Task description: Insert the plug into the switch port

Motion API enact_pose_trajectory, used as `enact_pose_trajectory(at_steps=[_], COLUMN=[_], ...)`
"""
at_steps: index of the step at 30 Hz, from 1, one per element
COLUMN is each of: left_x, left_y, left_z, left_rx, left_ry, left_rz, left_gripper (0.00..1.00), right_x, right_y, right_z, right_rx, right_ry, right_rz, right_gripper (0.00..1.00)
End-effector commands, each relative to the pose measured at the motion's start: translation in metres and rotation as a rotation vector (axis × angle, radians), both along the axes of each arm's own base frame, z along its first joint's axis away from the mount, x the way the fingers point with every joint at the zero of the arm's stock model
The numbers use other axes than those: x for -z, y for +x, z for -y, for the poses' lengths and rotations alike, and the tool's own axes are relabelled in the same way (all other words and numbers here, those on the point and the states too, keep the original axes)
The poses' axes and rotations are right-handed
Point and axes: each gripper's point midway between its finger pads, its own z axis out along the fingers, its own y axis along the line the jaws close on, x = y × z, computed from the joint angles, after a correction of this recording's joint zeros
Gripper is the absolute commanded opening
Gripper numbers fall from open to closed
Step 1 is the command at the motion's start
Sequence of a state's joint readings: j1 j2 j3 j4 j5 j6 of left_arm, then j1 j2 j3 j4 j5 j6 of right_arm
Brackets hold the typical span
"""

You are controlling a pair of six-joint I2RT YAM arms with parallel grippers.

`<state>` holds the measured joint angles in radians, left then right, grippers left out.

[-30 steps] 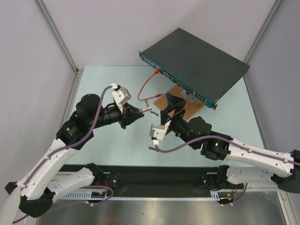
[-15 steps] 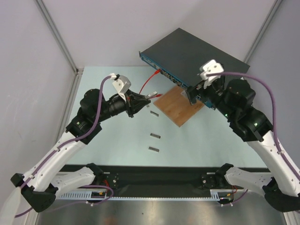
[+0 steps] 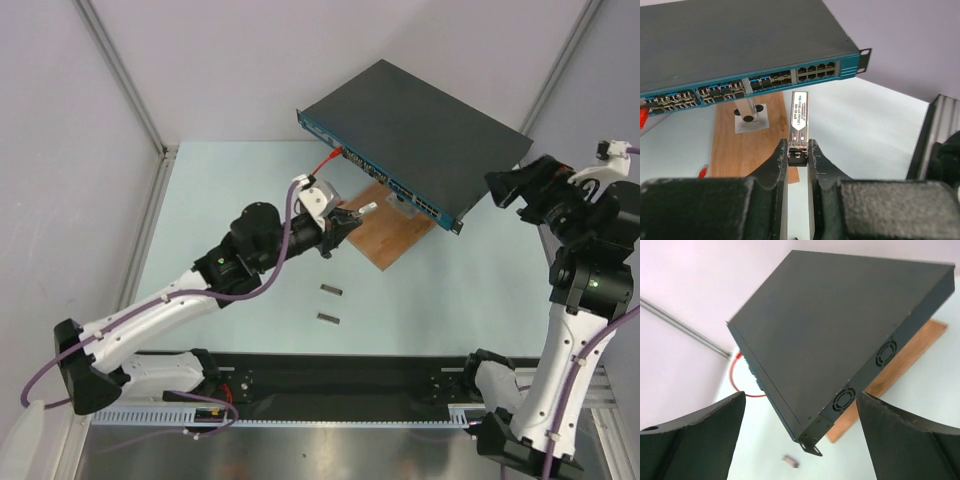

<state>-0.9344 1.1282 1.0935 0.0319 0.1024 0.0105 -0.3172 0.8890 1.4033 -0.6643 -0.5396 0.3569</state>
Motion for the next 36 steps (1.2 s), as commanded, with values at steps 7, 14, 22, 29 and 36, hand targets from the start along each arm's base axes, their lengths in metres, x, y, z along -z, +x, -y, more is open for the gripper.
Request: enact_pose_trajectory(at_steps=[7, 14, 22, 29, 36], left_x=[0.001, 0.019, 0.026, 0.015, 0.019], left_y=[0.021, 0.029, 0.034, 0.046, 0.057], left_z=[0.029, 0.035, 0.047, 0.059, 0.072], left_rx=[-0.089, -0.109, -0.103, -0.118, -0.132], left_ry=[-0.033, 0.008, 0.027, 0.006, 0.018], left_rz=[0.027, 0.003, -0.02, -0.008, -0.014], left_gripper=[0.0, 0.0, 0.0, 0.0, 0.0], right_x=[0.047, 0.079, 0.084, 0.096, 0.099], right_y=[0.018, 0.04, 0.045, 0.051, 0.054], right_z=[0.008, 0.017, 0.001, -0.007, -0.013], right_rx=[-0.116, -0.131, -0.22, -0.248, -0.266], right_ry=[0.457, 0.542, 0.551, 0.568, 0.577], right_rz=[-0.204, -0.187, -0.161, -0.191, -0.203], right_gripper=[1.0, 1.0, 1.0, 0.91, 0.67])
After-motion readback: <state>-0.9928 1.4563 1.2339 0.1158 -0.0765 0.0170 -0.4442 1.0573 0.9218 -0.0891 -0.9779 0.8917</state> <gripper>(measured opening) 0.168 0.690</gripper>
